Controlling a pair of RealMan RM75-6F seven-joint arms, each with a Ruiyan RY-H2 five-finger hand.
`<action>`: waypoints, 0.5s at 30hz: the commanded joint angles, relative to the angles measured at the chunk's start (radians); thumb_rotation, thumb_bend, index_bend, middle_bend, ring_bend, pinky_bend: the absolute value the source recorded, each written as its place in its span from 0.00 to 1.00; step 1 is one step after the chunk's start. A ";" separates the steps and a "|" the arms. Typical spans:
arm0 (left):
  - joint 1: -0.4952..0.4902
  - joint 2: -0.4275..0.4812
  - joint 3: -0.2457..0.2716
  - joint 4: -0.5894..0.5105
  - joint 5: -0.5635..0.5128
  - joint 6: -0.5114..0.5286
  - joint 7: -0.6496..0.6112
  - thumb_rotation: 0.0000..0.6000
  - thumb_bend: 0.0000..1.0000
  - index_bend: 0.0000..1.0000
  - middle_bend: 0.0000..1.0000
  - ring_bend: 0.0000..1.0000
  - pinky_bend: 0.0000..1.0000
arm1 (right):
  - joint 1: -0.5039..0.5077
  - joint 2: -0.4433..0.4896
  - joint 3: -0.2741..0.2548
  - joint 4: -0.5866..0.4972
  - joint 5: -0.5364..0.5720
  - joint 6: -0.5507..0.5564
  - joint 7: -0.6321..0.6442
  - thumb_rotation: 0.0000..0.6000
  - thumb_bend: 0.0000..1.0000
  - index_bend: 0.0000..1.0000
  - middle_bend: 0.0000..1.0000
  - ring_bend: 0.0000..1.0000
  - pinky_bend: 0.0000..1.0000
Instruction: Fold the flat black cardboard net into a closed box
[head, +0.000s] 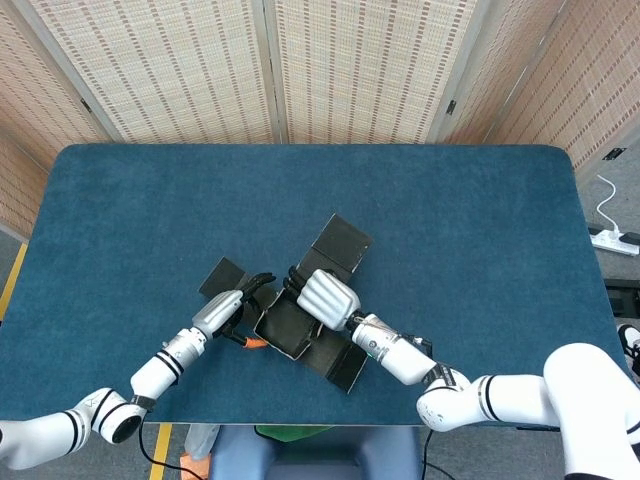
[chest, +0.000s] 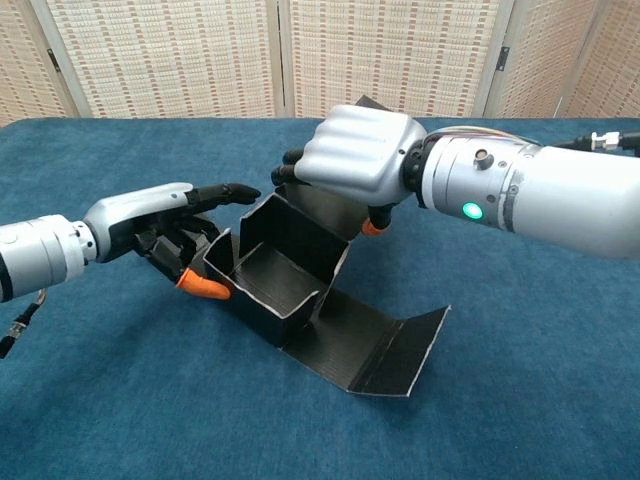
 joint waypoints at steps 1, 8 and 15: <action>-0.023 0.019 0.012 -0.004 -0.002 -0.048 -0.073 1.00 0.18 0.00 0.00 0.46 0.77 | 0.019 0.010 -0.025 0.035 -0.079 -0.033 0.053 1.00 0.34 0.40 0.49 0.87 0.99; -0.056 0.042 0.044 0.005 0.037 -0.109 -0.260 1.00 0.18 0.00 0.00 0.46 0.77 | 0.038 0.007 -0.045 0.110 -0.226 -0.046 0.173 1.00 0.34 0.40 0.49 0.87 0.99; -0.090 0.039 0.090 0.034 0.103 -0.122 -0.435 1.00 0.18 0.02 0.00 0.46 0.77 | 0.058 -0.008 -0.050 0.177 -0.322 -0.054 0.258 1.00 0.34 0.40 0.49 0.87 0.99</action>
